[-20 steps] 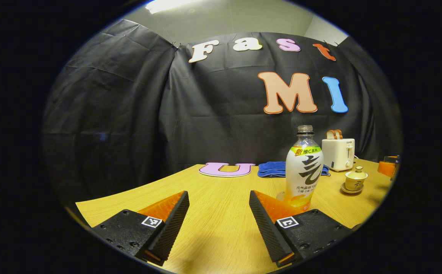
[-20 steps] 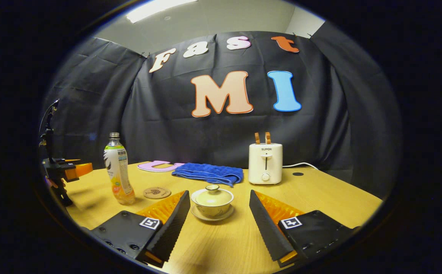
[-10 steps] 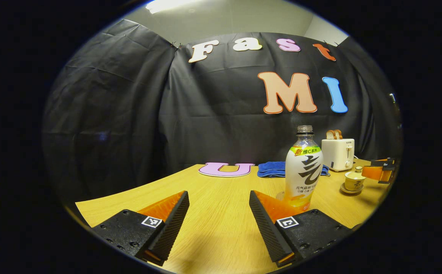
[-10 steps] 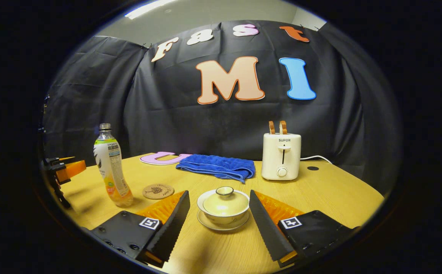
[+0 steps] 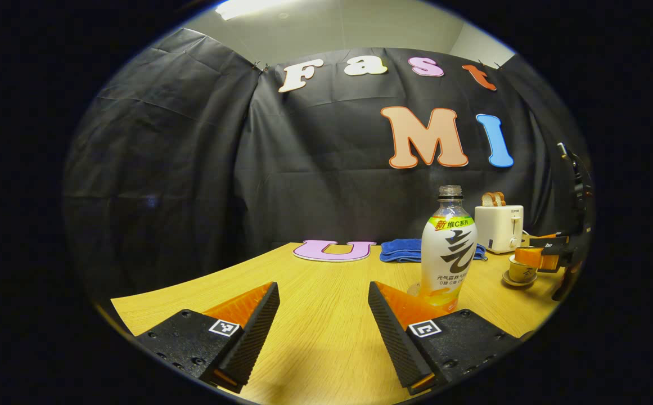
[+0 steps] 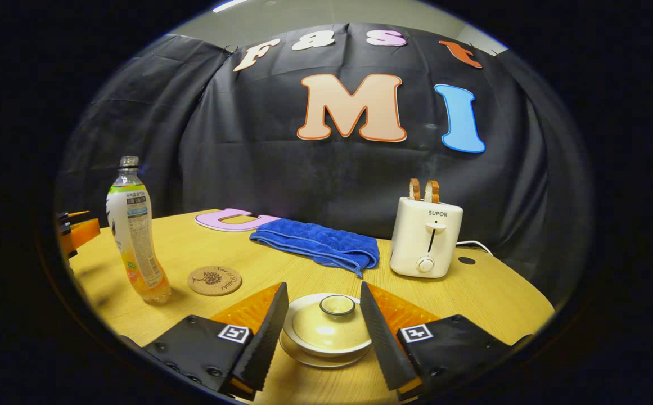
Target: Open the teacup lid with one hand, grasp the water bottle and pour water into the teacup with the other hand; after pouring, place the water bottle on the coaster and then close the teacup lid.
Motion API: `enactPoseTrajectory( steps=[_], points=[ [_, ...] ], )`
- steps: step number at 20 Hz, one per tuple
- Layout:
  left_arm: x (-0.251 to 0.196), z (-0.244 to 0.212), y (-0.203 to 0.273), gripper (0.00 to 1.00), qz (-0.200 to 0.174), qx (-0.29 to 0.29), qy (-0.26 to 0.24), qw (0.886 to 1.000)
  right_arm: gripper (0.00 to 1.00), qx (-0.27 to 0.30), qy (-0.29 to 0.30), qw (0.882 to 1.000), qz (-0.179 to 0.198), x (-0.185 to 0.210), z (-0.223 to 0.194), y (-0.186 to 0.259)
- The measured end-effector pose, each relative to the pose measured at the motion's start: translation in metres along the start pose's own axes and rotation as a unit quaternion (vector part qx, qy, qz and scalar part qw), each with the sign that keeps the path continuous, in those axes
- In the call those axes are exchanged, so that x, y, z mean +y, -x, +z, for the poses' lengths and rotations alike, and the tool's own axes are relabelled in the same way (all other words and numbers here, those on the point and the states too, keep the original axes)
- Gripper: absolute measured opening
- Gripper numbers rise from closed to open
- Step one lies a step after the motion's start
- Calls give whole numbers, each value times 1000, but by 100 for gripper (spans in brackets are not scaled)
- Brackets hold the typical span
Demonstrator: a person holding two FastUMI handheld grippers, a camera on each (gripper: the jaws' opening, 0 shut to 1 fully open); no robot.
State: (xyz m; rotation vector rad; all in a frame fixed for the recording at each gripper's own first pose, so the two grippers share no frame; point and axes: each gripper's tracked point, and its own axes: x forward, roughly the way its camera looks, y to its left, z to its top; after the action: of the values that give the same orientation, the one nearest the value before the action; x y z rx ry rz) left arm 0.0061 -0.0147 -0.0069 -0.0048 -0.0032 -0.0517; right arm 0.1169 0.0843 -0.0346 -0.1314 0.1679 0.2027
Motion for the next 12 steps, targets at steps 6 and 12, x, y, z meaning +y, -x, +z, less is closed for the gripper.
enactPoseTrajectory(
  steps=[6, 12],
  points=[
    [-1, 0, 1, 93, 0, 0, 0, 1000, 52, 7, -7, 1000, -18, -8, 0, -4],
    [-2, 0, 0, 93, -2, 0, 0, 1000, 31, -3, 12, 1000, -22, -7, 3, -3]
  ],
)
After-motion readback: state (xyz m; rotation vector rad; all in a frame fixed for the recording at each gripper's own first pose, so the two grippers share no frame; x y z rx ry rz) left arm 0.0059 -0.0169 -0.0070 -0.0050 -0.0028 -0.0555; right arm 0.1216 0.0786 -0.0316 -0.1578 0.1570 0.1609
